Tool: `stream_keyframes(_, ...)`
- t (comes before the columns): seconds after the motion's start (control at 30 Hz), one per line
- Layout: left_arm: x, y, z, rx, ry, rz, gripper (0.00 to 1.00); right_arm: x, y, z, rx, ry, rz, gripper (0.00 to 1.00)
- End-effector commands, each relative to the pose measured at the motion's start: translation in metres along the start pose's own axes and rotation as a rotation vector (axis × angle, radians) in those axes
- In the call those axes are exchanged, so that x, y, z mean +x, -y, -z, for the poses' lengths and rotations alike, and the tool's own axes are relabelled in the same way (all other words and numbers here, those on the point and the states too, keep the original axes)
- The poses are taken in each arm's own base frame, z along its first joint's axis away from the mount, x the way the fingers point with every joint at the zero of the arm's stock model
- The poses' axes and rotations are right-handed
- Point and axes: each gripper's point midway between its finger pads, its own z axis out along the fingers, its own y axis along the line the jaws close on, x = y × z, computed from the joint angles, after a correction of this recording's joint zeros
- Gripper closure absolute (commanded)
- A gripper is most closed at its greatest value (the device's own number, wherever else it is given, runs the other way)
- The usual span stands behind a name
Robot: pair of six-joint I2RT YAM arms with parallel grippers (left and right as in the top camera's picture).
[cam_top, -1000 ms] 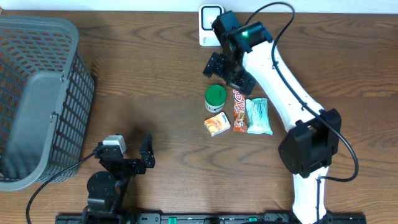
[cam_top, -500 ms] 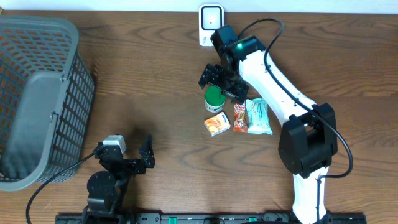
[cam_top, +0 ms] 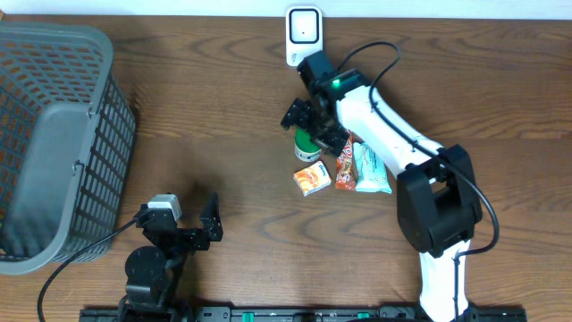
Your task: Scan the item barcode
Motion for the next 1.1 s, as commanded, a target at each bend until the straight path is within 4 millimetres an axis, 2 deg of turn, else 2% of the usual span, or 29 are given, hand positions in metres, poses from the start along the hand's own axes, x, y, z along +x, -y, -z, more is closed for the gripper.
stream_keyframes(0.0, 0.012, -0.002, -0.001, 0.000, -0.040, 0.012, 0.02, 0.009, -0.001, -0.001, 0.034, 0.055, -0.047, 0.06)
stream_keyframes(0.17, 0.012, -0.002, -0.001, 0.000, -0.040, 0.012, 0.02, 0.011, -0.002, -0.002, 0.060, 0.103, -0.031, 0.17)
stream_keyframes(0.2, 0.012, -0.002, -0.001, 0.000, -0.040, 0.012, 0.02, 0.010, 0.000, -0.002, 0.070, 0.116, -0.028, 0.23)
stream_keyframes(0.27, 0.012, -0.002, -0.001, 0.000, -0.040, 0.012, 0.02, 0.009, 0.003, -0.002, 0.088, 0.129, -0.026, 0.29)
stream_keyframes(0.47, 0.012, -0.002, -0.001, 0.000, -0.040, 0.012, 0.02, 0.011, 0.010, -0.001, 0.115, 0.118, 0.007, 0.36)
stream_keyframes(0.6, 0.012, -0.002, -0.001, 0.000, -0.040, 0.012, 0.02, 0.008, 0.005, -0.002, 0.107, 0.121, 0.165, 0.42)
stream_keyframes(0.7, 0.012, -0.002, -0.001, 0.000, -0.040, 0.012, 0.02, 0.007, 0.004, -0.001, 0.116, 0.111, 0.408, 0.43)
stream_keyframes(0.87, 0.012, -0.002, -0.001, 0.000, -0.040, 0.012, 0.02, 0.014, 0.017, 0.001, 0.179, 0.045, 0.789, 0.41)
stream_keyframes(0.93, 0.012, -0.002, -0.001, 0.000, -0.040, 0.012, 0.02, 0.017, 0.023, 0.003, 0.202, 0.012, 0.878, 0.36)
stream_keyframes(0.97, 0.012, -0.002, -0.001, 0.000, -0.040, 0.012, 0.02, 0.019, 0.026, 0.005, 0.210, -0.001, 0.915, 0.31)
stream_keyframes(1.03, 0.012, -0.002, -0.001, 0.000, -0.040, 0.012, 0.02, 0.020, 0.027, 0.008, 0.214, -0.009, 0.943, 0.09)
stream_keyframes(1.07, 0.012, -0.002, -0.001, 0.000, -0.040, 0.012, 0.02, 0.020, 0.025, 0.011, 0.213, -0.007, 0.946, 0.01)
